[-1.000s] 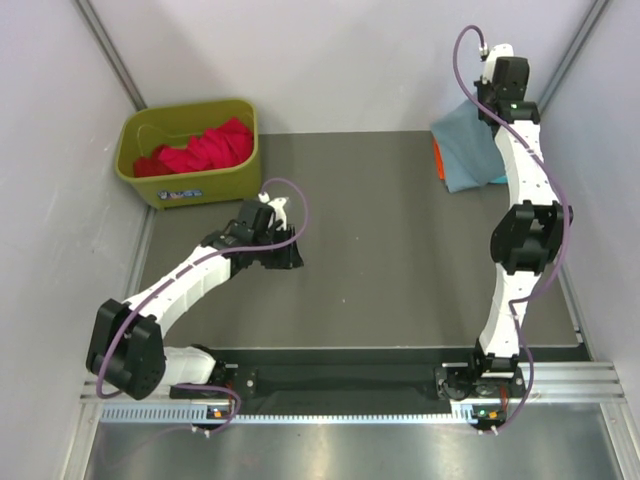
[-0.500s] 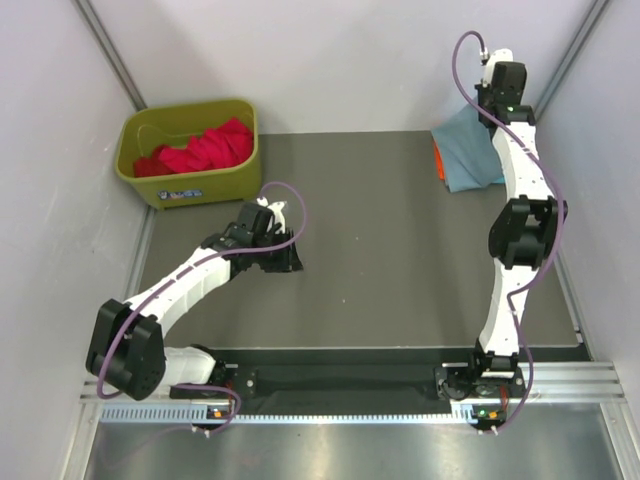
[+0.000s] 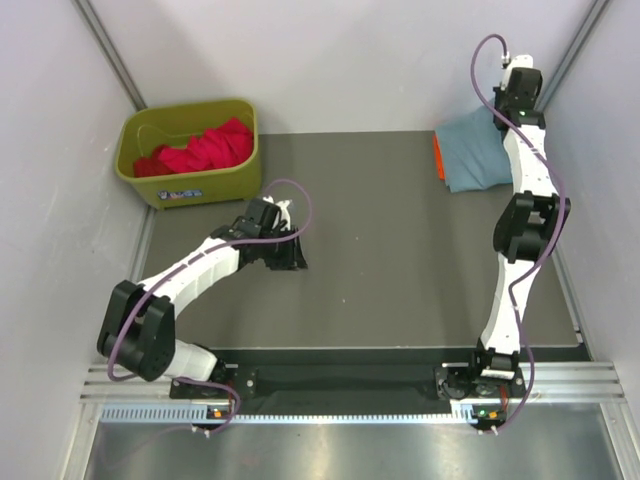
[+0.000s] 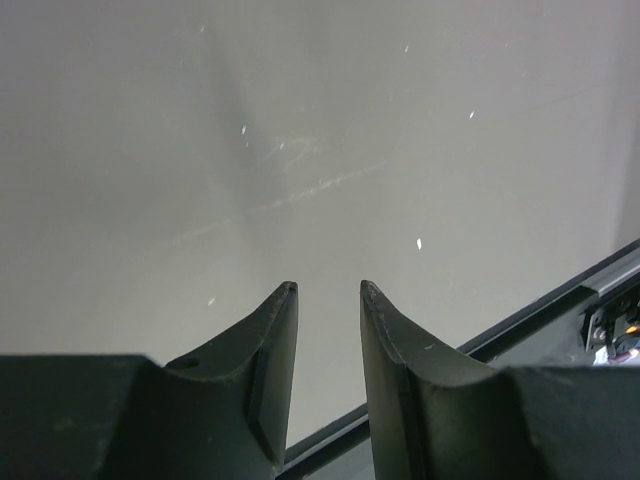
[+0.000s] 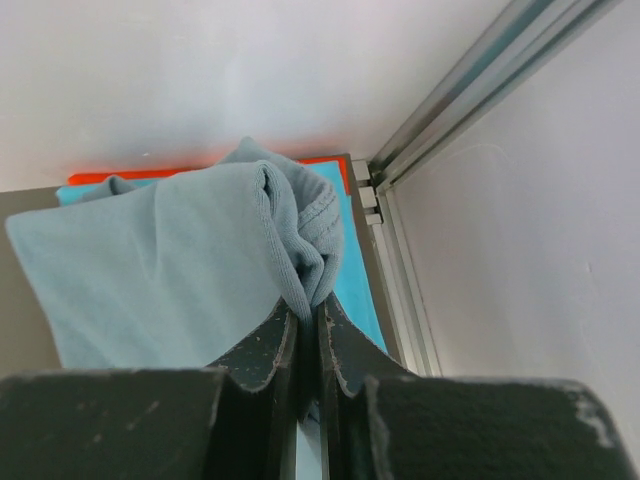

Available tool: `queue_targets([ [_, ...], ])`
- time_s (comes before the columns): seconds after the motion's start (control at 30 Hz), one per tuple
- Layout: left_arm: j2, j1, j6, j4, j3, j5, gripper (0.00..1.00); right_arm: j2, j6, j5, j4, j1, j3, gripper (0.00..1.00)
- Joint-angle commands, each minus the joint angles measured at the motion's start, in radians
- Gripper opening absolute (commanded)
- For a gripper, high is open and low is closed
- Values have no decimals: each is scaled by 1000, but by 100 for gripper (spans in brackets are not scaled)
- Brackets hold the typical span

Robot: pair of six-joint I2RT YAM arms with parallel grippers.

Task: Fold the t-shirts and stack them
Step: Neatly place the folded tshirt to the corner

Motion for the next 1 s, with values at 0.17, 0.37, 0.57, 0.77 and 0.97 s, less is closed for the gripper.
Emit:
queue_targets([
  [0.17,92,6,0,7,112,24,36,73,31,-27,147,-42,82,0],
  [0.37,153,3,-14,-2,152,26,36,147,14,-23,230,-56,97,2],
  [0.57,213,-14,-31,-42,223,6,37,208,12,-13,307,-77,108,17],
  [0.77,248,-62,-63,-119,310,-46,37,248,14,-3,342,-126,163,51],
  [0.97,229,-123,-76,-182,373,-89,38,192,14,22,310,-149,160,80],
])
